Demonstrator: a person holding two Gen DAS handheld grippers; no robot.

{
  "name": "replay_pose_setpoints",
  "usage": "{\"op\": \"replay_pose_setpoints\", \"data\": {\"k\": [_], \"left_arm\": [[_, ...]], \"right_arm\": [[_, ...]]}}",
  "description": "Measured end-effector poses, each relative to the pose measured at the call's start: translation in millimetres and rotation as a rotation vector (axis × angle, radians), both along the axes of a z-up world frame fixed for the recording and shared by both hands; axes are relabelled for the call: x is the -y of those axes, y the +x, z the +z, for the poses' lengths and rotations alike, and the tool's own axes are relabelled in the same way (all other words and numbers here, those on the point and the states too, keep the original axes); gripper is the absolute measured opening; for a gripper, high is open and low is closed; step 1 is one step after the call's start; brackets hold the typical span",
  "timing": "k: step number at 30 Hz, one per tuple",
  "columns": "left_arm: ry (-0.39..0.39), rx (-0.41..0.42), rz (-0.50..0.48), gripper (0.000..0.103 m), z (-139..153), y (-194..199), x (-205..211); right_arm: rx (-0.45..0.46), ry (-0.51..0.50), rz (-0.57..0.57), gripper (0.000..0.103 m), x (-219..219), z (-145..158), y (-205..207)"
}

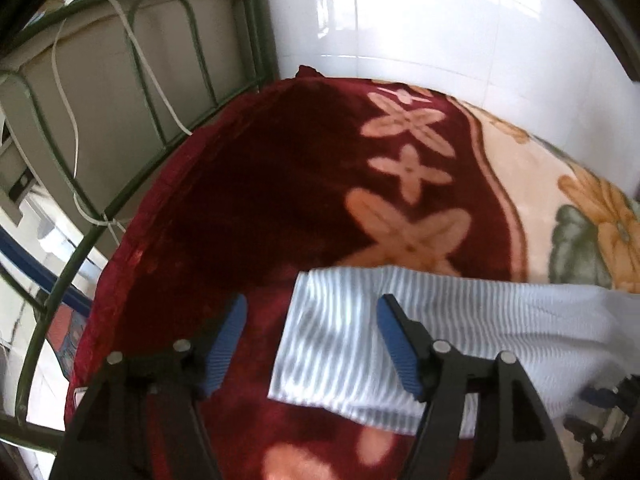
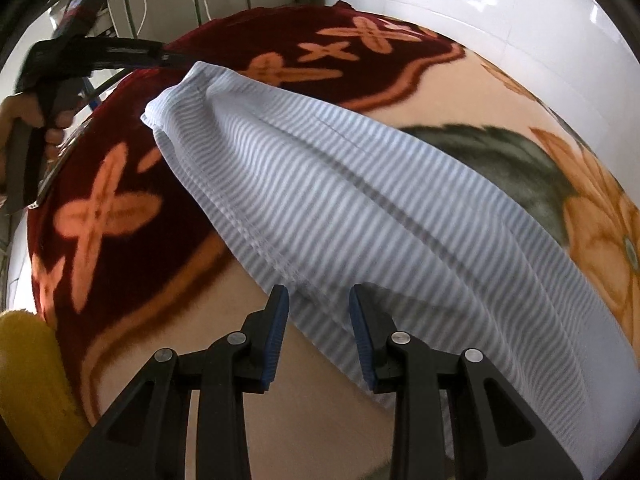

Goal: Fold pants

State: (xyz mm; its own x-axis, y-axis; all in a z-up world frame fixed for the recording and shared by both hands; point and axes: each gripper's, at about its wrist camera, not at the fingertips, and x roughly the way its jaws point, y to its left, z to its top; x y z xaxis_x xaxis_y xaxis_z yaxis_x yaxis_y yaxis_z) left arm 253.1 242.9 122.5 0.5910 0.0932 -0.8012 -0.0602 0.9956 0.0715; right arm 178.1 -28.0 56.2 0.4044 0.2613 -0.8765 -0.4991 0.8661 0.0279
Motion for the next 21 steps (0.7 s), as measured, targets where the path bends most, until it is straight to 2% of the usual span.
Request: {"op": "replay_pose_setpoints", "data": {"k": [6, 12, 13, 15, 17, 18, 19, 20, 21], "left_arm": [[-0.095, -0.040, -0.028, 0.071, -11.0, -25.3, -6.7], [-0.103, -0.079, 0.000, 0.071, -38.4, -29.8, -3.3], [-0.113, -0.079, 0.007, 0.070, -41.2, -28.8, -4.3], [-0.127, -0.066, 0.021, 0.070, -43.6, -28.7, -6.1], [-0.127, -0.052, 0.029, 0.070, -44.6, -27.4, -6.8], [-0.130, -0.049, 0.031, 0.068, -44.9, -26.6, -7.3], [-0.128, -0.049, 0.039, 0.057, -45.4, -25.6, -7.9], [-0.129, -0.048, 0.044, 0.042, -44.9, -24.7, -8.6], [-0.132, -0.046, 0.048, 0.036, -44.3, -23.6, -9.2]], "right_arm": [[0.001, 0.028, -0.006, 0.033, -3.1, -4.0, 3.7], [-0.008, 0.075, -0.032, 0.031, 0.4, -7.1, 8.7], [-0.006, 0.081, -0.036, 0.030, 1.4, -6.9, 9.0], [0.003, 0.076, -0.042, 0.018, 2.1, -7.4, 9.7], [-0.007, 0.084, -0.053, 0.013, 3.2, -8.0, 12.0], [-0.013, 0.092, -0.056, 0.012, 4.1, -7.3, 12.8], [-0.019, 0.105, -0.059, 0.011, 5.4, -5.6, 13.3], [-0.021, 0.122, -0.063, 0.010, 7.1, -2.3, 13.3], [-0.019, 0.130, -0.064, 0.010, 7.9, -0.5, 12.7]]}}
